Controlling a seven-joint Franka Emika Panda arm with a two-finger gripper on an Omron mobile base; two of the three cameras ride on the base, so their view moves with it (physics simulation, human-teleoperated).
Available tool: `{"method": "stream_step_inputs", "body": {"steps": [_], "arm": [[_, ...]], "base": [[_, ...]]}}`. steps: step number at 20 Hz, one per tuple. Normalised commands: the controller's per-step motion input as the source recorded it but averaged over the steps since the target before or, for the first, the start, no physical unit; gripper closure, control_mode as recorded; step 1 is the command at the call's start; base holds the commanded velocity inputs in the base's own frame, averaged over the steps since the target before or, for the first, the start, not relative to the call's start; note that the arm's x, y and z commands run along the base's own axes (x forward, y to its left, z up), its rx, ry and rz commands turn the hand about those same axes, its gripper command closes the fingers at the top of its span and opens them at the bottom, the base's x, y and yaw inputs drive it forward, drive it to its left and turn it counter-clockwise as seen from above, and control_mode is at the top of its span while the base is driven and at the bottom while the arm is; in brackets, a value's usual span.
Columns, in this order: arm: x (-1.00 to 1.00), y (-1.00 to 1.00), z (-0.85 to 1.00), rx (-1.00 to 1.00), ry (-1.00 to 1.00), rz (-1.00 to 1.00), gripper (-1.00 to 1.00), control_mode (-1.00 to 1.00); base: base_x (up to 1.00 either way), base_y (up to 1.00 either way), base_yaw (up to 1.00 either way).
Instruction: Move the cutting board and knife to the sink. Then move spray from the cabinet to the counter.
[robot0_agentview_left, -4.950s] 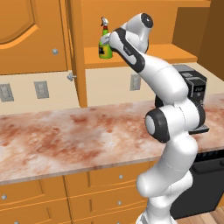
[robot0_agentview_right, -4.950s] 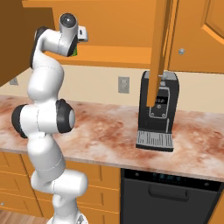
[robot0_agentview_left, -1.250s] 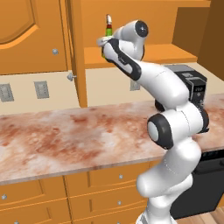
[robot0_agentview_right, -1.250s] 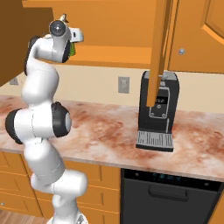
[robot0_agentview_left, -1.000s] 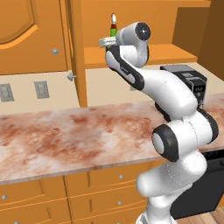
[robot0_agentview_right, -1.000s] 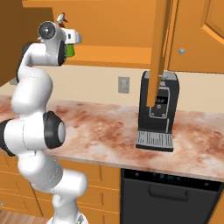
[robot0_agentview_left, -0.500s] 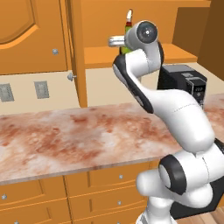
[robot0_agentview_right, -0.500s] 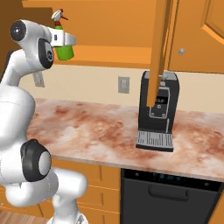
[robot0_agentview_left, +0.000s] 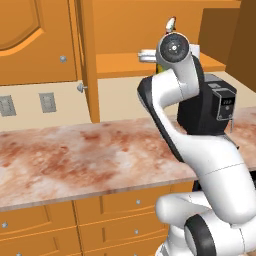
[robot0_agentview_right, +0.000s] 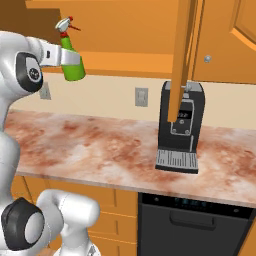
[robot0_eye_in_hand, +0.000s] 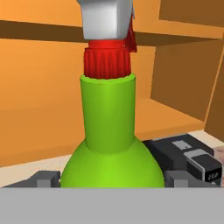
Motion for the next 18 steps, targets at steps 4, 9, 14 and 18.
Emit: {"method": "stream_step_inputs", "body": {"steps": [4,9,14,18], "arm": [[-0.84,-0.21,-0.04,0.0,0.14,-0.18,1.0,-1.0],[-0.79,-0.1,-0.21,0.0,0.02,-0.08,1.0,-1.0],[-0.49,0.0,-0.04,0.01,-0.02,-0.03,1.0,-1.0],[-0.2,0.0,0.0,0.05,-0.13,-0.03,1.0,-1.0]], "base": [[0.0,0.0,0.0],[0.0,0.0,0.0],[0.0,0.0,0.0],[0.0,0.0,0.0]]}}
